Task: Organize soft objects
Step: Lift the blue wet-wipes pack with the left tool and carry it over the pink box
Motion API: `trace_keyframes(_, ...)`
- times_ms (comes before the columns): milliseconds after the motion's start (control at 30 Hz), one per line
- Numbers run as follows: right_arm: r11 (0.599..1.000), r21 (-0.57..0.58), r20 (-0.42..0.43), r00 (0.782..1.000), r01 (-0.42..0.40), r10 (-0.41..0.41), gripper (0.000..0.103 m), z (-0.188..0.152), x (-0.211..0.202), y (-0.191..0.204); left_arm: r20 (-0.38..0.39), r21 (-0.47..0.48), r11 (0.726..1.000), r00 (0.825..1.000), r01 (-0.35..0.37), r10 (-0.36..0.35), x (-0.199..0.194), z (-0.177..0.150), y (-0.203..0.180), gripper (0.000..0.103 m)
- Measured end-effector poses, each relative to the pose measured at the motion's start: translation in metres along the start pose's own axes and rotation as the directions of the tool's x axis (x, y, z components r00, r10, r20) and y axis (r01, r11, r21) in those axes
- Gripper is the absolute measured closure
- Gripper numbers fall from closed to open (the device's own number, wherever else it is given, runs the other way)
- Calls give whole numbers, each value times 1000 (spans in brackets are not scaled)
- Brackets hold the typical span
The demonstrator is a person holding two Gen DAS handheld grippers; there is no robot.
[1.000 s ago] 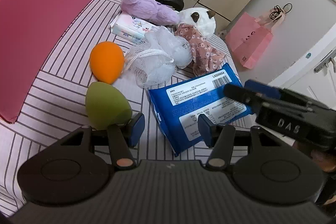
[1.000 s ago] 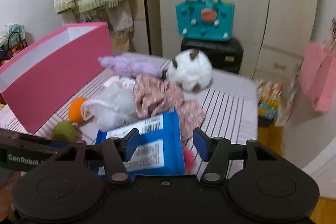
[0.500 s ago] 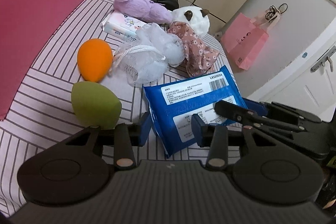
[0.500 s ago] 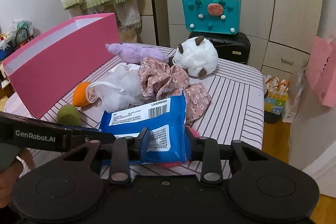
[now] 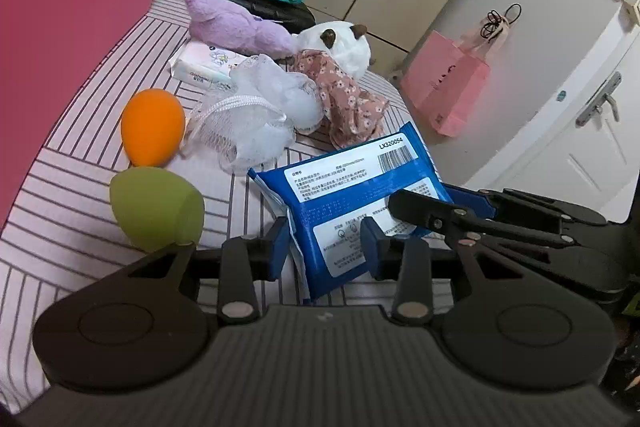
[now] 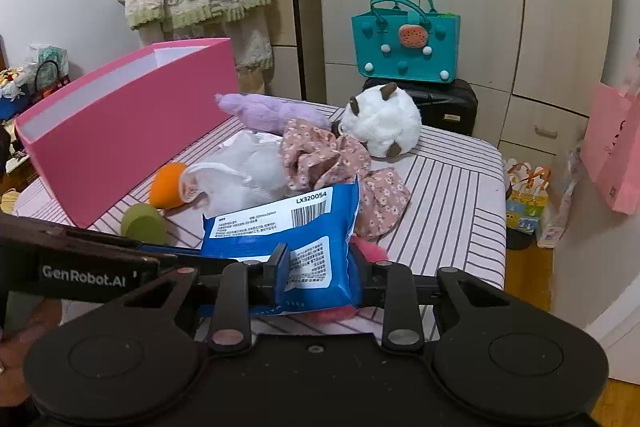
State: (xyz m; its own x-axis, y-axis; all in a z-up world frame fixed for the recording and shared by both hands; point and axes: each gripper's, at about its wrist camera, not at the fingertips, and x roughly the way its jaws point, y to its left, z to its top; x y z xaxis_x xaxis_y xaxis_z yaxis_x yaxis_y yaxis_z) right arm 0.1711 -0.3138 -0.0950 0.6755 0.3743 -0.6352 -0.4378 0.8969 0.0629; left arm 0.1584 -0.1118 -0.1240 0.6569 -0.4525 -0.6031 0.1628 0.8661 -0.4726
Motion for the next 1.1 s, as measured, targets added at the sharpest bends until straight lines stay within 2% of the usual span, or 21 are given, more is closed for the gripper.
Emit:
trace_keyframes(167,999,-28,22,1000,17,-17,66,1,-17,13,-5,38,999,1000,18,-18,-18,2,-4,66)
trace_keyframes(367,999,-30,6,1000,-12,13,62,3,-31,25,-48,112,992,998,52,-47,-39,6,-4,66)
trace_keyframes(567,998,-16,-18,998,-65,65,59,2,-30,37,-48,237,971,999,27,-16,-62,7,-8,66)
trace_keyframes(733,995,-12,-37,995,-97,96,52,2,-11,33,-54,251,968,999,6,7,-58,11,-3,66)
trace_keyframes(767,994,-28,-39,994,-102,101,47,2,-8,33,-55,252,968,998,3,11,-56,11,-2,66)
trace_keyframes(867,992,-99,-54,995,-84,79,42,4,-6,38,-73,228,973,997,22,-5,-48,11,2,67)
trace_keyframes(967,982,-181,-64,997,-55,44,41,4,-8,45,-81,205,978,996,39,-23,-44,9,5,67)
trace_keyframes(1100,978,-207,-63,998,-31,18,41,6,-13,49,-87,188,980,995,63,-47,-42,8,9,68)
